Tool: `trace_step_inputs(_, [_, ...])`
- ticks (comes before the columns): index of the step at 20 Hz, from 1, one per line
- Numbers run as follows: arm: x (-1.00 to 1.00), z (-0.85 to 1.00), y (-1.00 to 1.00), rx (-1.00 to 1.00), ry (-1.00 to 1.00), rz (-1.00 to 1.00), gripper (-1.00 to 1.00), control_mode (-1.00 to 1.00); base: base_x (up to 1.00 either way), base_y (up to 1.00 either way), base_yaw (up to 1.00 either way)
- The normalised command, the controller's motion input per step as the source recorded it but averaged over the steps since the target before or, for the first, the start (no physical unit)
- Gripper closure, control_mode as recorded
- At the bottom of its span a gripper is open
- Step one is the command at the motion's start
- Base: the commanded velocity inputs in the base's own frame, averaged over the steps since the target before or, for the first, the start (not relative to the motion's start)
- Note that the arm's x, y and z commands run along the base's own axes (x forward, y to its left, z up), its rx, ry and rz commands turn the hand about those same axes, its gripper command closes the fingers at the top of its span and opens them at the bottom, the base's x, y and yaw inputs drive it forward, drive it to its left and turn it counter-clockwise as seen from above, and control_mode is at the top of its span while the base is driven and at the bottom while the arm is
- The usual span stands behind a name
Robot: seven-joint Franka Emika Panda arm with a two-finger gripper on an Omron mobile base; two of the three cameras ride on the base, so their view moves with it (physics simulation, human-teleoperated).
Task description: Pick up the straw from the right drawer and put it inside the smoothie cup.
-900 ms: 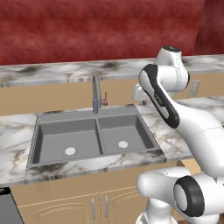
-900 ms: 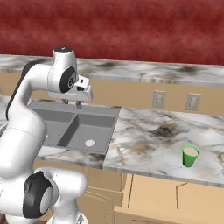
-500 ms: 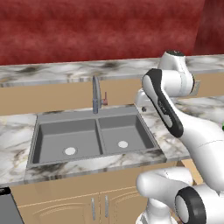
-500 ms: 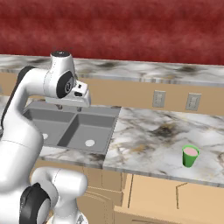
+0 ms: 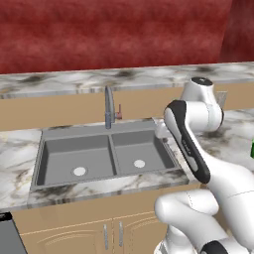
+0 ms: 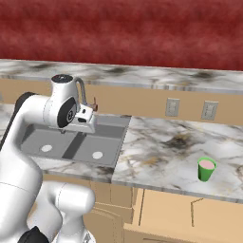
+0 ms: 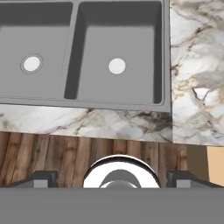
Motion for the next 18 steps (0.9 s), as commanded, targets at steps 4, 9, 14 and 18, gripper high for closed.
trace_step_inputs(4, [-0.01, -0.20, 0.00, 0.00, 0.00, -0.02, -1.00, 1.00, -0.04, 0.00, 0.00])
trace_step_inputs(9, [0.00, 0.00, 0.00, 0.00, 0.00, 0.00, -1.00, 1.00, -0.61, 0.00, -0.02])
trace_step_inputs(14, [0.00, 0.00, 0.00, 0.00, 0.00, 0.00, -1.00, 1.00, -0.77, 0.00, -0.03])
trace_step_inputs(18, [0.00, 0.00, 0.00, 0.00, 0.00, 0.00, -1.00, 1.00, -0.76, 0.00, -0.03])
